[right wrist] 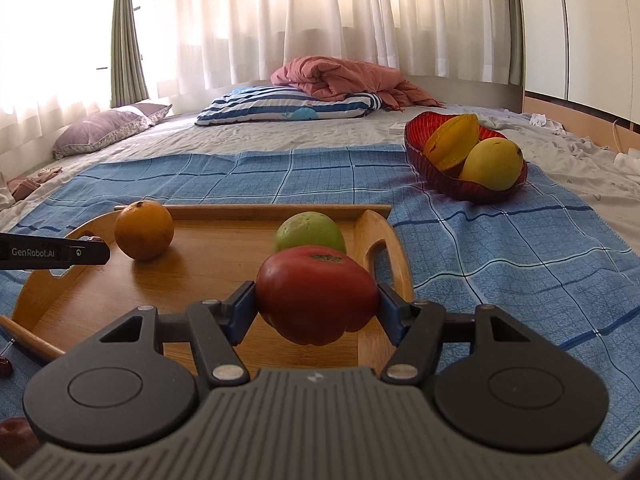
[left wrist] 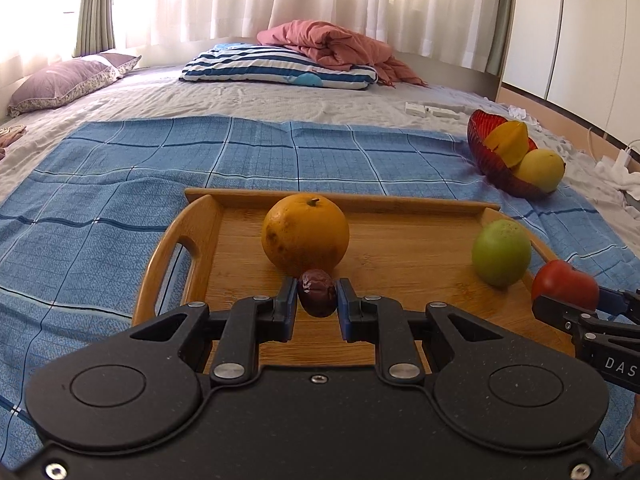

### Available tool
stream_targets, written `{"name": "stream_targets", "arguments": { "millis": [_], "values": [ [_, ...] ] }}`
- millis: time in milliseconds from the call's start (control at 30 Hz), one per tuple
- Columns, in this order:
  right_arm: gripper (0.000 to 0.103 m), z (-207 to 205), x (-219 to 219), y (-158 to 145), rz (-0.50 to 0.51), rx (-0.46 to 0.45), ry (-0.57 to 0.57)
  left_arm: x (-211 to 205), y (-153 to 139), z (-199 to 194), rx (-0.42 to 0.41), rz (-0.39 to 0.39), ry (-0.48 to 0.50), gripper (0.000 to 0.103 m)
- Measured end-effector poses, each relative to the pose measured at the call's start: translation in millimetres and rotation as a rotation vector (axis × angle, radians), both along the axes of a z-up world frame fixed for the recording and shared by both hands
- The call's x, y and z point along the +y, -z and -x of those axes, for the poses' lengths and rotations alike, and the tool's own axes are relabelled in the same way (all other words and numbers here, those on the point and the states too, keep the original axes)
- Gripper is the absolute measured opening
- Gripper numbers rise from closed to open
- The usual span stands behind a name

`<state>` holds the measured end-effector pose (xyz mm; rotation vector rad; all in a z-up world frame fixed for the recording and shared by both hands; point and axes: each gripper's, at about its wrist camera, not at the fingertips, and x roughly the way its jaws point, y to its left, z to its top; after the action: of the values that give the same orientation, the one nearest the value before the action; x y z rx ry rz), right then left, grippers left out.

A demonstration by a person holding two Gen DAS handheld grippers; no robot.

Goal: Organize fruits
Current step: 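Carry the date with the left tool while the right tool carries the tomato toward the tray, then lower the date onto the tray and open the left tool while the right tool places the tomato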

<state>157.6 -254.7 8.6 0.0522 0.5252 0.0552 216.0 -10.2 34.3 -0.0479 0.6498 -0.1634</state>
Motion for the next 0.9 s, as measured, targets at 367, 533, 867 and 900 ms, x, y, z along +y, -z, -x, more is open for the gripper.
{"name": "stream_targets", "arguments": {
  "millis": [367,533,867,900],
  "values": [
    [0.066,-14.2,4.9,9.7,0.002,0.033,-0.002,1.4,14.9,-18.9,0.036,-0.003,-0.02,0.02],
    [0.066,-19.4,6.8,13.4,0.001,0.043,0.002,-0.3,19.1,-23.7,0.042,-0.013,-0.026,0.02],
    [0.066,-22.6,8.2,18.5,0.0,0.057,0.003,-2.5,24.8,-27.7,0.043,-0.033,-0.02,0.02],
    [0.066,-22.2,8.4,18.5,0.001,0.057,0.003,-2.7,25.3,-28.0,0.044,-0.032,-0.021,0.02]
  ]
}}
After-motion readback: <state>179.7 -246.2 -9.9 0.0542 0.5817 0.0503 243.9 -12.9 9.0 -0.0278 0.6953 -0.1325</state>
